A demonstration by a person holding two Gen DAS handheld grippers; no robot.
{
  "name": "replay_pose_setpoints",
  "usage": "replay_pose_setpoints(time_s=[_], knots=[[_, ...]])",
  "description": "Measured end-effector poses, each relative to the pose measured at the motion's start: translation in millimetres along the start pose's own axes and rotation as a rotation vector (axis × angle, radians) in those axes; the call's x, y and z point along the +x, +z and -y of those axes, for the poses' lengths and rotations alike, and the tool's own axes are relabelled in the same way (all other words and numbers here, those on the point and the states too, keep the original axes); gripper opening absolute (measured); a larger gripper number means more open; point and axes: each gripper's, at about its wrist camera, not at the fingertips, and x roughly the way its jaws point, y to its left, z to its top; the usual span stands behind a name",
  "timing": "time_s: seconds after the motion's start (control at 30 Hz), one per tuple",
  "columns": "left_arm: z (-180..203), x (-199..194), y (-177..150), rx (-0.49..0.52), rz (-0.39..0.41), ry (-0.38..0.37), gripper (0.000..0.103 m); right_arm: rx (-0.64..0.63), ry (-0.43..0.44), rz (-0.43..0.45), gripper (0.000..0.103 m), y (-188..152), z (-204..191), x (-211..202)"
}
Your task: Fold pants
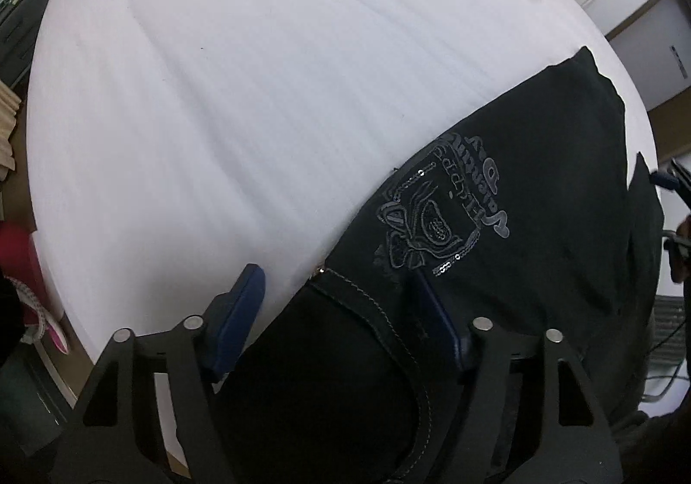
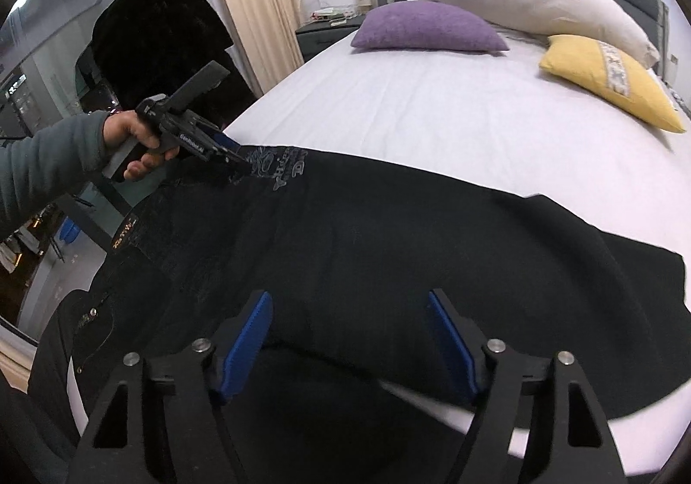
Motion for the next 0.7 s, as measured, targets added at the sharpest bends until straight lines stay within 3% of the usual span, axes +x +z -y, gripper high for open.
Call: replay_pose_setpoints(time_s=[0.07, 0.17, 0.4, 0.7], knots=[[0, -6, 3, -0.006, 0.005, -0.033, 0.025, 0.002, 0.014, -0.002, 0.073, 8, 4, 8], [8, -10, 5, 0.027, 0.039, -0.004, 0.013, -0.016, 0.021, -0.002, 0.071, 25, 8, 16], [35, -45, -11, 0.091, 0.225, 0.088, 0.008, -0.164, 0.012, -0.045, 0.067, 79, 2, 47], [93, -74, -87, 0.239, 0.352, 0.206, 0.008, -0.391, 0.03, -0.18, 0.061, 126, -19, 98]])
